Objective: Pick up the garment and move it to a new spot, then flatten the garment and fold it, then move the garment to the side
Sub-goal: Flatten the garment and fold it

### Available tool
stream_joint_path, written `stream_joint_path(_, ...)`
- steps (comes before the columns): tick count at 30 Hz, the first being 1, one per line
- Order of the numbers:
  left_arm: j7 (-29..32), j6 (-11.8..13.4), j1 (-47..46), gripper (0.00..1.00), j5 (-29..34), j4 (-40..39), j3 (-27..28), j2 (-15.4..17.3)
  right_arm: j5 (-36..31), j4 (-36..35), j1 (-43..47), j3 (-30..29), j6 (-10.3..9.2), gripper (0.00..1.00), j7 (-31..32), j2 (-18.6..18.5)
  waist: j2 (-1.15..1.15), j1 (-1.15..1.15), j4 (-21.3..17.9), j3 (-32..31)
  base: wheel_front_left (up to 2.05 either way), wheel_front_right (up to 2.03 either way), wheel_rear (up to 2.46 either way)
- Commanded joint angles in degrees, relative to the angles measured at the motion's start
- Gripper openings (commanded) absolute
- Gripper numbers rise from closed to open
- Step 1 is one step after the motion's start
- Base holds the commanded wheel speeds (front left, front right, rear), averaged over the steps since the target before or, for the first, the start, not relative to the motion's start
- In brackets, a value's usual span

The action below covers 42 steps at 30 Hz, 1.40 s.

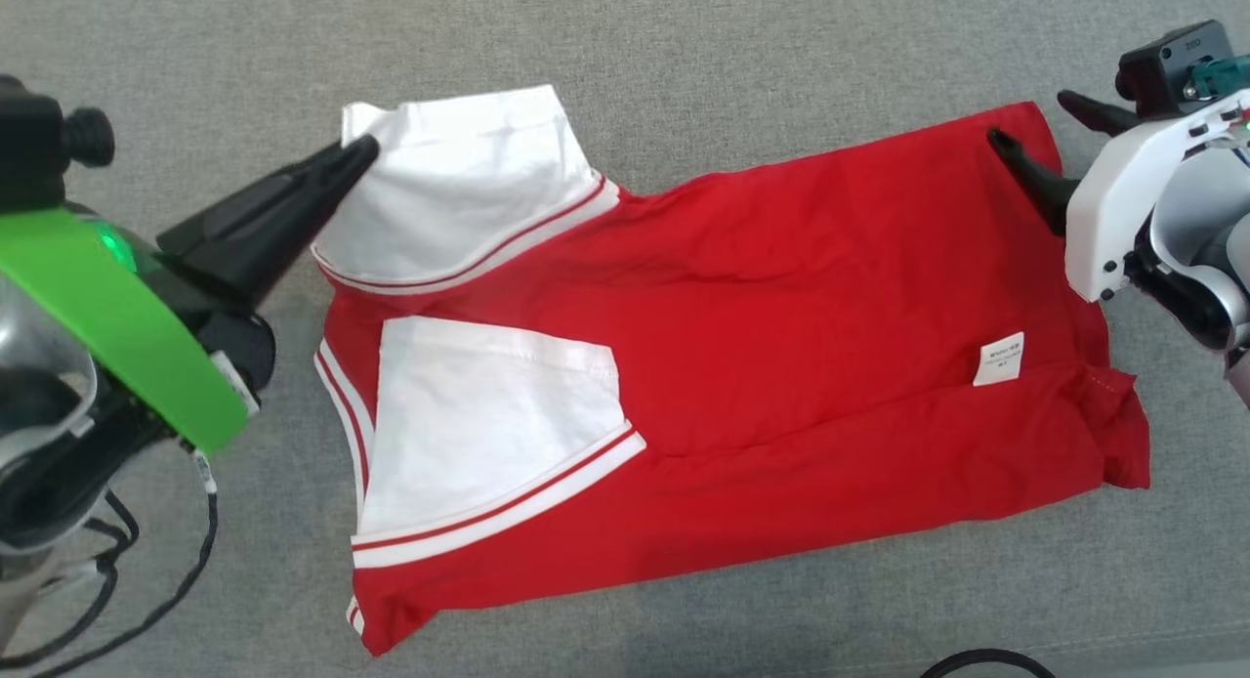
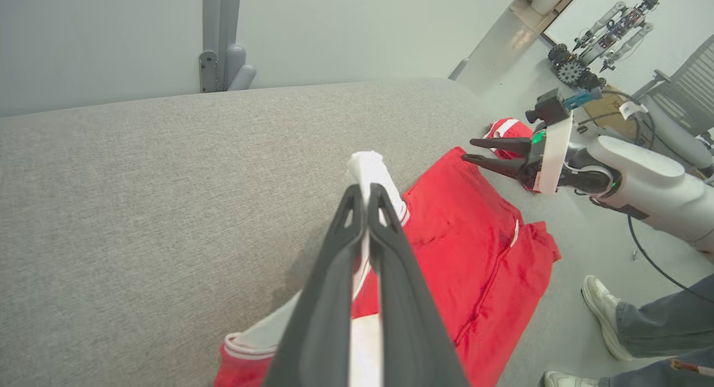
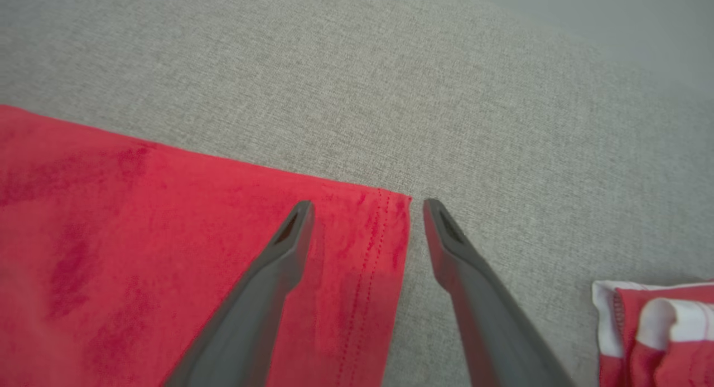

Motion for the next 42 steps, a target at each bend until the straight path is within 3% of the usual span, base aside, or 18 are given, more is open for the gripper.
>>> stream_joint_path(1,0.39,-0.14,-1.18,0.00,-0.08,1.16,-0.31,-0.30,-0.32,-0.51,-0.81,-0.21,-0.10,1.00,-0.58,0.24,0.00,0.00,-1.10,1.36,0.00,0.00,0.00)
stream_joint_path(10,1.47,-2.94,-18.23,0.00,7.77,25.50,-1.44,-2.94,-1.74,-4.79,-0.97,-0.82,-0.10,1.00,-3.52,2.81,0.00,0.00,-8.16,6.08,0.00,0.00,0.00)
stream_joint_path(16,0.68,-5.00,-21.15,0.04,9.82,34.47,-3.99,-5.01,-1.31,-6.42,1.75,-2.49,-0.10,1.00,-5.31,2.99,0.00,0.00,-10.49,5.79,0.00,0.00,0.00)
stream_joint_path(17,0.63,-5.21,-21.36,0.17,10.35,35.59,-4.50,-5.01,-1.29,-6.65,2.28,-2.89,-0.10,1.00,-5.48,2.99,0.00,0.00,-10.60,5.71,0.00,0.00,0.00)
stream_joint_path(18,0.18,-5.33,-21.53,0.43,10.92,36.58,-4.94,-5.04,-1.26,-6.96,2.90,-3.31,-0.10,1.00,-5.69,3.02,0.00,0.00,-10.68,5.61,0.00,0.00,0.00)
stream_joint_path(19,0.02,-5.48,-21.55,0.88,11.29,37.59,-5.31,-5.21,-1.23,-7.16,3.37,-3.79,-0.10,1.00,-5.90,3.05,0.00,0.00,-10.68,5.46,0.00,0.00,0.00)
stream_joint_path(20,-0.19,-5.58,-21.46,1.00,11.62,38.48,-5.62,-5.49,-1.18,-7.32,3.87,-4.36,-0.10,1.00,-6.05,3.03,0.00,0.00,-10.63,5.25,0.00,0.00,0.00)
stream_joint_path(24,-1.30,-5.41,-20.89,1.00,13.21,41.71,-6.56,-5.84,-1.76,-7.93,6.32,-6.35,-0.10,1.00,-7.19,2.61,0.00,0.00,-9.71,3.30,0.00,0.00,0.00)
stream_joint_path(27,-5.42,-4.78,-18.87,1.00,15.72,42.58,-7.05,-5.32,-2.82,-8.99,9.28,-8.32,-0.10,1.00,-8.53,2.07,0.00,0.00,-8.41,-0.55,0.00,0.00,0.00)
stream_joint_path(28,-9.52,-4.31,-16.72,1.00,16.99,41.56,-6.70,-5.40,-4.02,-9.48,11.23,-9.97,-0.10,1.00,-9.87,1.76,0.00,0.00,-7.56,-3.24,0.00,0.00,0.00)
stream_joint_path(34,-22.79,0.17,-4.61,1.00,18.05,35.28,-4.43,-6.38,-7.01,-11.73,20.92,-16.58,-0.10,1.00,-16.72,1.11,0.00,0.00,-4.09,-11.72,0.00,0.00,0.00)
stream_joint_path(36,-24.61,1.30,-1.78,1.00,18.48,34.20,-4.29,-6.12,-7.56,-12.17,22.94,-17.70,-0.10,1.00,-17.86,1.33,0.00,0.00,-3.61,-13.07,0.00,0.00,0.00)
stream_joint_path(39,-30.07,5.06,6.85,1.00,18.43,30.97,-3.52,-6.35,-9.30,-13.46,29.07,-20.85,-0.10,1.00,-21.57,2.70,0.00,0.00,-2.15,-16.75,0.00,0.00,0.00)
stream_joint_path(42,-34.60,6.90,15.50,1.00,16.37,27.51,-2.03,-7.18,-11.55,-14.46,34.75,-22.58,-0.10,1.00,-25.10,4.72,0.00,0.00,-1.01,-18.27,0.00,0.00,0.00)
